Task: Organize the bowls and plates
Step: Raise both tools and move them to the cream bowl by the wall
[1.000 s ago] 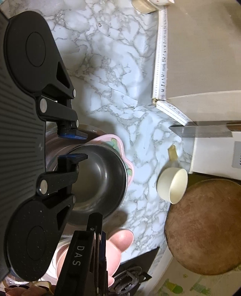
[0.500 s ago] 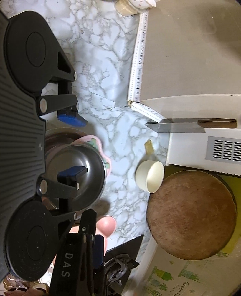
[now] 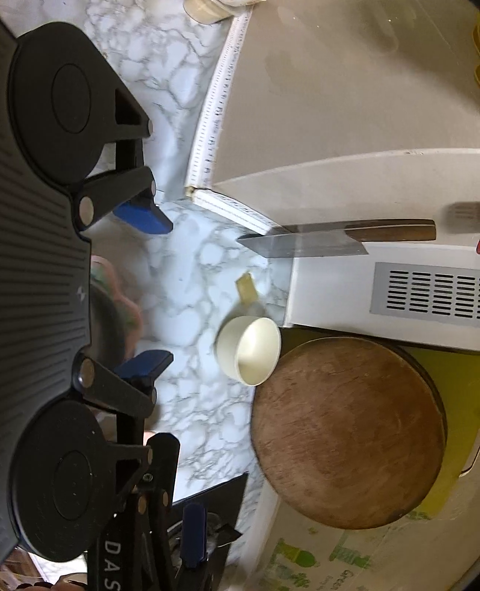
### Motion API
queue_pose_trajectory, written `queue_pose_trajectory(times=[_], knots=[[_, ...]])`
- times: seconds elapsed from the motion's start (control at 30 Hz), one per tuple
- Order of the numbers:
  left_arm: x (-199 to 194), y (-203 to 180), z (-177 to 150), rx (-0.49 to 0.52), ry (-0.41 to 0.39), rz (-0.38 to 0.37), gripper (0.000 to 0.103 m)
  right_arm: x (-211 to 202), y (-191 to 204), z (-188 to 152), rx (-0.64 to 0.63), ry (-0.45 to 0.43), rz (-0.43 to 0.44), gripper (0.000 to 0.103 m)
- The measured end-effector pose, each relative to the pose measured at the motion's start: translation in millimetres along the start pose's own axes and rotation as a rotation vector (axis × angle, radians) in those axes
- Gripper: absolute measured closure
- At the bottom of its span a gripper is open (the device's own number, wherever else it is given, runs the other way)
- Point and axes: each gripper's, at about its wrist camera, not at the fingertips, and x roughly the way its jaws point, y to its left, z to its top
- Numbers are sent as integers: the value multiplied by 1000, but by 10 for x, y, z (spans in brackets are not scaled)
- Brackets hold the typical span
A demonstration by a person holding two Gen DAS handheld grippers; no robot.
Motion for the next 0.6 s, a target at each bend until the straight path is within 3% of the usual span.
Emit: queue_pose_trajectory(times=[0.17, 0.6], knots=[[175, -7, 196, -25, 3, -7, 27, 116, -158, 175, 4, -22, -9, 5], [849, -39, 728, -13, 51, 44, 27, 661, -585, 667, 73, 2, -48, 5]])
